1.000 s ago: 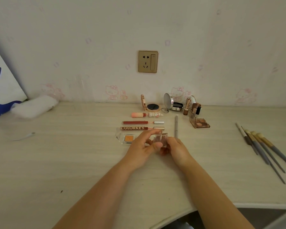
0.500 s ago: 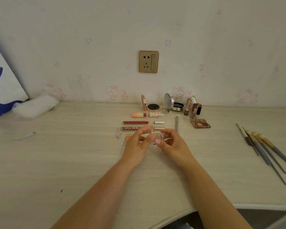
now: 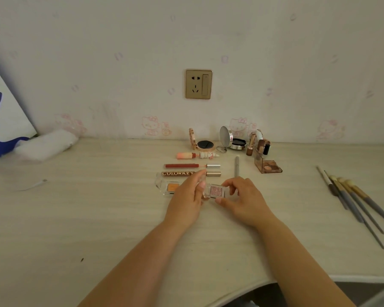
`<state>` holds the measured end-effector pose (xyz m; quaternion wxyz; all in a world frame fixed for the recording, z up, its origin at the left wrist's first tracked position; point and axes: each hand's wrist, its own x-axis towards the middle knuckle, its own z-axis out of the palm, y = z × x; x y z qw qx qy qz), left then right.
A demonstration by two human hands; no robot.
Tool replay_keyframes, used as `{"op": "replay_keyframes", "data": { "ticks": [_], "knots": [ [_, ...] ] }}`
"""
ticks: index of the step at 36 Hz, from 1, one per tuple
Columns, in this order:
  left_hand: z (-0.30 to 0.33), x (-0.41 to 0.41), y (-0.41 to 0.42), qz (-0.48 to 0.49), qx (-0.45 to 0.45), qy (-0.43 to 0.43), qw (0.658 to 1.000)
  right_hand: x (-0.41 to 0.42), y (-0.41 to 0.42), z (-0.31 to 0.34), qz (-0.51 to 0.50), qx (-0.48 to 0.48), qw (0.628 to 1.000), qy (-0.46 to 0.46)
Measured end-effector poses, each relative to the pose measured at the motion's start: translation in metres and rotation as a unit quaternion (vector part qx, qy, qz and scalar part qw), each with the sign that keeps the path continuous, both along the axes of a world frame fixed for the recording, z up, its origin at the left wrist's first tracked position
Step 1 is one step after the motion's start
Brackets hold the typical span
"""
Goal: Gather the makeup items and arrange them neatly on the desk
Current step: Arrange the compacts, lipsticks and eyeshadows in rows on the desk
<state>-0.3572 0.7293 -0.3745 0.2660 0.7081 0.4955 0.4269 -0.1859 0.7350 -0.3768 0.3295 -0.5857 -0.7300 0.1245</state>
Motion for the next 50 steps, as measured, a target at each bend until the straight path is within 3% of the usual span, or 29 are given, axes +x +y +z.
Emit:
{"op": "replay_keyframes", "data": {
  "ticks": [4,9,29,34,37,41,45,50],
  "knots": [
    [-0.002,-0.002,0.004,0.025,-0.009,0.043,0.999,-0.003,0.005,-0.002,-0.007,0.006,0.997,-0.082],
    [-0.005,-0.003,0.005,0.057,0.000,0.062,0.996,-0.002,0.009,-0.005,-0.021,0.000,0.992,-0.121],
    [-0.008,0.007,0.020,0.093,-0.008,0.178,0.980,-0.011,0.020,-0.005,-0.065,-0.028,0.986,-0.150],
    [-0.009,0.008,0.021,0.103,-0.001,0.167,0.981,-0.012,0.020,-0.004,-0.066,-0.026,0.985,-0.157],
    [-0.010,0.007,0.022,0.111,0.006,0.152,0.982,-0.016,0.019,-0.002,-0.092,0.011,0.992,-0.080],
    [-0.009,0.007,0.021,0.131,0.012,0.127,0.983,-0.013,0.025,0.002,-0.201,0.040,0.979,-0.009],
    [-0.007,0.007,0.015,0.157,0.019,0.101,0.982,-0.005,0.034,0.002,-0.282,-0.071,0.954,-0.069],
    [0.001,0.005,0.008,0.175,0.055,0.043,0.982,-0.009,0.035,-0.001,-0.278,-0.092,0.938,-0.188]
  ]
}}
